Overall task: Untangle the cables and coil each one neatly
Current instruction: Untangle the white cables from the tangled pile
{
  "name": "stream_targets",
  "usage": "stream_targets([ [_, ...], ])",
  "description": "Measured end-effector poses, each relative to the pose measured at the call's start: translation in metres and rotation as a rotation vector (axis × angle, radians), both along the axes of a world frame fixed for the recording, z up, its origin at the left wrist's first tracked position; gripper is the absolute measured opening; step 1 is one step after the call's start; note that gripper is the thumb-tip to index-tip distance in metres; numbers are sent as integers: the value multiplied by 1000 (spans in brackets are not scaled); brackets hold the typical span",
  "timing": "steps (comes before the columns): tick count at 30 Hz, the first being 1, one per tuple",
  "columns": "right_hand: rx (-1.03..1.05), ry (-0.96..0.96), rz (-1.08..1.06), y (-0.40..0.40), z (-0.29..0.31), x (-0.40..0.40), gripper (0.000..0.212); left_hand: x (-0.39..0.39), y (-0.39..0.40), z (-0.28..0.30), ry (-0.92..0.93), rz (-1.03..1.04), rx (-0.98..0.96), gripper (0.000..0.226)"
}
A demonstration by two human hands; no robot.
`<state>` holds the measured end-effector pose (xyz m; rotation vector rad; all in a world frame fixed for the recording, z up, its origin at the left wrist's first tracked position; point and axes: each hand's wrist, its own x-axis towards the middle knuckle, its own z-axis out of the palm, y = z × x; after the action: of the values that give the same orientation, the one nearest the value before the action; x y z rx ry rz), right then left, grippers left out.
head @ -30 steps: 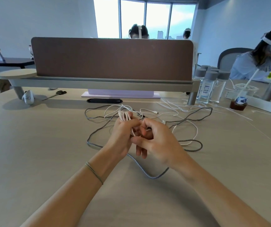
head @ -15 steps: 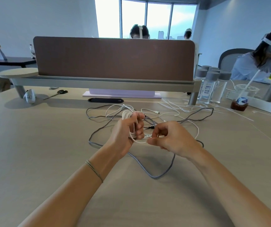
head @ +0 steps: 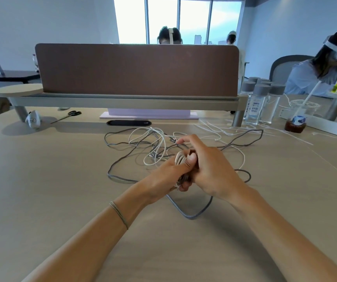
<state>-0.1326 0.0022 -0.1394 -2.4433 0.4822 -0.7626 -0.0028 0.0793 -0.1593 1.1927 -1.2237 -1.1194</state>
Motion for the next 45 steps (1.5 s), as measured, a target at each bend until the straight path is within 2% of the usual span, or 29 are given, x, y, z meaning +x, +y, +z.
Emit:
stream_targets([
  [2,12,48,28,-4,6,-5,67,6,-1,-1,-25,-49,0,21],
  [5,164,85,62,-13,17,-13,49,16,0,0,-59,-61,53,69],
  [8,376,64,128,-11,15,-14,25,16,1,-2,-178,-71,60,78],
  [10,320,119,124,-8,7,-9,30,15,1,-3,-238,-34,71,77],
  [13,49,135,-26,-5,-9,3,48,7,0,-4,-275,54,70,81],
  [15,-121,59,-163,-1,-15,9,55,2,1,-1,-274,49,53,72],
  [16,-145,22,-186,0,-17,10,55,1,2,3,-291,7,55,59],
  [18,-122,-30,-144,-2,-17,11,50,4,4,14,-329,-151,78,31],
  [20,-68,-61,-36,-5,-11,7,43,10,2,23,-338,-279,100,20],
  [23,30,-86,92,-14,4,0,39,9,-8,30,-297,-346,120,16],
  [26,53,-108,109,-32,16,-3,38,0,-23,34,-225,-297,190,17],
  [28,36,-103,78,-44,20,-2,30,-4,-37,39,-283,-220,238,22],
  [31,112,-84,54,-59,30,-2,11,-4,-55,45,-341,-174,266,16],
  [34,207,-82,-44,-94,43,7,17,5,-75,42,-310,-26,239,9],
  [36,215,-56,-200,-136,41,16,23,13,-89,36,-309,98,204,26],
  [38,157,96,-393,-183,29,22,26,18,-99,32,-282,169,160,30],
  [40,74,289,-538,-221,12,29,25,24,-105,29,-115,148,136,28],
  [42,-4,422,-627,-245,-3,36,22,30,-109,27,51,118,130,40],
  [45,-97,497,-694,-261,-16,50,17,38,-113,20,51,174,169,47],
])
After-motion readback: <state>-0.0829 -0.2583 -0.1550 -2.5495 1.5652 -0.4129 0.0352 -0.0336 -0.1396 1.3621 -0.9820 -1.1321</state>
